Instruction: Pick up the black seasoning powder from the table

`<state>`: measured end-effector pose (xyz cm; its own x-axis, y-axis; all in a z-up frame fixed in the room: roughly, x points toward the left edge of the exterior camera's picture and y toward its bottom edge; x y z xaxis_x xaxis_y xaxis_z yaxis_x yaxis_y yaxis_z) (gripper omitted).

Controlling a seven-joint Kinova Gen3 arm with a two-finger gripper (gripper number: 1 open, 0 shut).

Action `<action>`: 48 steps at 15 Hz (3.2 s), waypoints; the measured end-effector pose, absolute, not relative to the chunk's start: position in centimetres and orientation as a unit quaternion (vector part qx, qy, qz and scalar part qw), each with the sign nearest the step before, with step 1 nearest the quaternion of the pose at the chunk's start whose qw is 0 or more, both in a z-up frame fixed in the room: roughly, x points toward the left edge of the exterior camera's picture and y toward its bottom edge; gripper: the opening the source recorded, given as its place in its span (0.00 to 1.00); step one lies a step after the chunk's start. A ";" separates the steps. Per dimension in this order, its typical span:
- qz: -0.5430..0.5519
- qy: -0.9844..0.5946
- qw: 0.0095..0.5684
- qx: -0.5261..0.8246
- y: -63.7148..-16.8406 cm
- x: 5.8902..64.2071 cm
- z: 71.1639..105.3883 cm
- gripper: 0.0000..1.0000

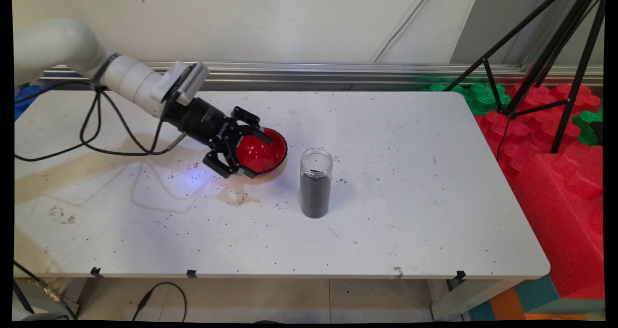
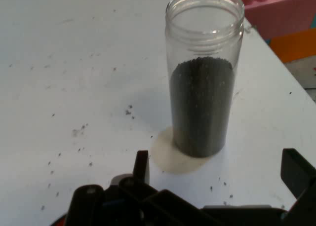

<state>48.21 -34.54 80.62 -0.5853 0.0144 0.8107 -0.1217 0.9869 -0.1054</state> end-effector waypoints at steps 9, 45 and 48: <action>0.055 -0.884 0.464 -0.014 -37.5 45.5 79.4 1.00; -0.072 -0.876 0.472 -0.067 -44.8 37.6 74.5 1.00; -0.078 -0.876 0.471 -0.067 -44.8 37.4 74.1 1.00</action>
